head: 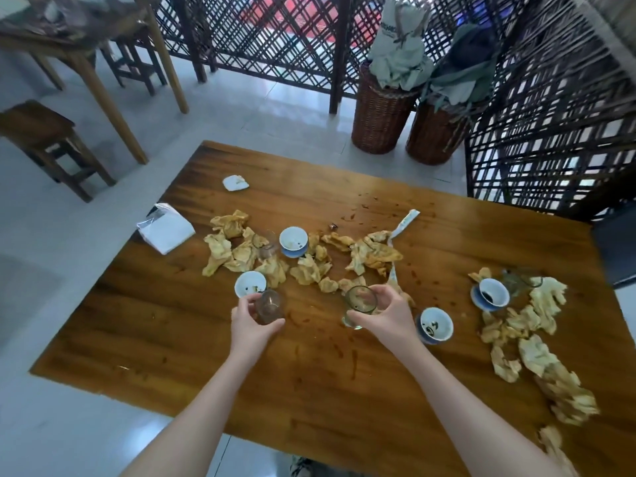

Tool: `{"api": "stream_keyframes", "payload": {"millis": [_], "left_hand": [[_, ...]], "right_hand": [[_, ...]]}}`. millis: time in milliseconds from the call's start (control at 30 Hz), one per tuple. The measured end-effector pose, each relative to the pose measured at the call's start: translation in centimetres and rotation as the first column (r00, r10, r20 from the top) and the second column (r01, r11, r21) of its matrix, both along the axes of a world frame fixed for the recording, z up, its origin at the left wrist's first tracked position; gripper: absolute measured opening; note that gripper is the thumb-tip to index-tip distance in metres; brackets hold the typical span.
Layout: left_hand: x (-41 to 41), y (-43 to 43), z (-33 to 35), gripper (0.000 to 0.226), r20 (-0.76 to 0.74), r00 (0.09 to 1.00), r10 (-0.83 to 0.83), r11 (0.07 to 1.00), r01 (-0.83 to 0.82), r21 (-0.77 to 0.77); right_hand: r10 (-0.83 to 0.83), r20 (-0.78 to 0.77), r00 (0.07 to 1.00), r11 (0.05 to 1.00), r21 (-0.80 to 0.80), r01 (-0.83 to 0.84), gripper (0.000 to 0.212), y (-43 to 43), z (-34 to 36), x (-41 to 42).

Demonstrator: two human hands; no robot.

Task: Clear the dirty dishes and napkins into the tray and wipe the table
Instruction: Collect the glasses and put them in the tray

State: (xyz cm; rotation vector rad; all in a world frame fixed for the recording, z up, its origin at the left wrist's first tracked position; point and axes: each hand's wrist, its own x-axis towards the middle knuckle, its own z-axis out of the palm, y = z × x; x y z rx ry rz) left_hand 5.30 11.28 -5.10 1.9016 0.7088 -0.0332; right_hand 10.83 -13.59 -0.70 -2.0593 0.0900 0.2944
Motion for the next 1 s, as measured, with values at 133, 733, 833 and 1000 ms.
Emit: {"api": "stream_keyframes", "payload": {"millis": [133, 733, 833, 1000], "left_hand": [[0.9, -1.0, -0.3, 0.075, 0.043, 0.999, 0.001, 0.999, -0.003, 0.040], [3.7, -7.8, 3.8, 0.058, 0.201, 0.972, -0.124, 0.989, 0.106, 0.099], [3.3, -11.8, 5.1, 0.060, 0.226, 0.952, -0.204, 0.978, 0.186, 0.098], [1.4, -19.6, 6.6, 0.056, 0.260, 0.913, -0.315, 0.949, 0.304, 0.082]], "right_hand": [[-0.076, -0.023, 0.997, 0.997, -0.006, 0.076, 0.058, -1.3, -0.5, -0.9], [-0.322, -0.013, 0.947, 0.946, 0.031, 0.322, 0.061, -9.3, 0.2, -6.7], [-0.355, 0.017, 0.935, 0.934, 0.047, 0.354, 0.061, -11.8, 0.9, -7.9], [-0.424, 0.048, 0.904, 0.905, 0.059, 0.421, 0.059, -17.7, 1.8, -10.8]]}}
